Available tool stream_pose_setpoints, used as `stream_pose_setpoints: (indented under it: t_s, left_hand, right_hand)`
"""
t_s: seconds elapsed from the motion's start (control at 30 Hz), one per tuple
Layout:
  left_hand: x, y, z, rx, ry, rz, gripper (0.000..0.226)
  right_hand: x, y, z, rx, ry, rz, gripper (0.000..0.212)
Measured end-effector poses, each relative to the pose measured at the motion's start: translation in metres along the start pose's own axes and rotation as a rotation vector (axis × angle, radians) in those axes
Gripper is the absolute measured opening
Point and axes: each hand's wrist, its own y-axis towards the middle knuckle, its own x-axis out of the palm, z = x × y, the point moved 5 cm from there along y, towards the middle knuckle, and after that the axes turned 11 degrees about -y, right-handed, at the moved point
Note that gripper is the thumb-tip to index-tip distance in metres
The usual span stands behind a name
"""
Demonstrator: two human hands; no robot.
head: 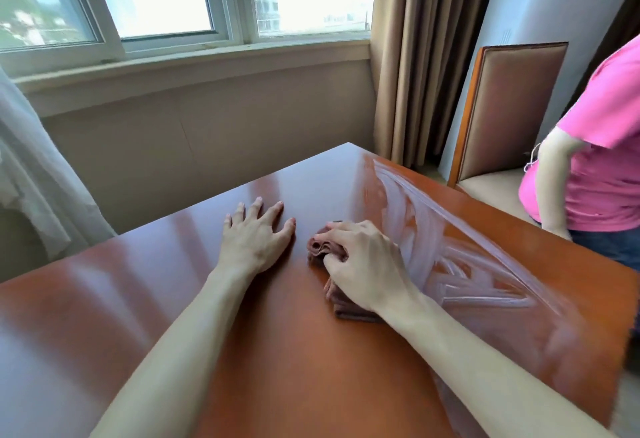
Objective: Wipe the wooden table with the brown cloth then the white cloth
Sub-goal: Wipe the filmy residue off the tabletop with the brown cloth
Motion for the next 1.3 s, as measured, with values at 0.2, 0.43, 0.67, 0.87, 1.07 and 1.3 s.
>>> stream_pose_setpoints:
  t_s: [0.2,0.43,0.67,0.87,1.07,1.3]
  left_hand:
    - [0.001,0.002,-0.002,0.012,-0.023,0.011,0.064]
    - [0.007,0.007,-0.006,0.042,-0.016,0.054,0.063]
    - [0.005,0.006,-0.005,0.023,-0.016,0.096,0.076]
    - [0.002,0.002,-0.003,0.002,-0.022,0.051,0.071]
    - [0.0,-0.002,-0.001,-0.001,-0.015,0.013,0.063]
    - [0.0,-0.003,-0.002,0.017,-0.014,0.008,0.063]
  right_hand:
    - [0.016,0.058,0.021,0.103,-0.064,0.014,0.021]
    - [0.05,0.204,0.086,0.288,-0.11,0.063,0.025]
    - [0.067,0.283,0.129,0.416,-0.07,0.094,0.026]
    - [0.041,0.198,0.088,0.318,-0.106,0.097,0.014]
    - [0.008,0.043,0.032,0.095,-0.071,0.033,0.023]
    - [-0.002,0.0,0.021,0.11,-0.065,0.013,0.029]
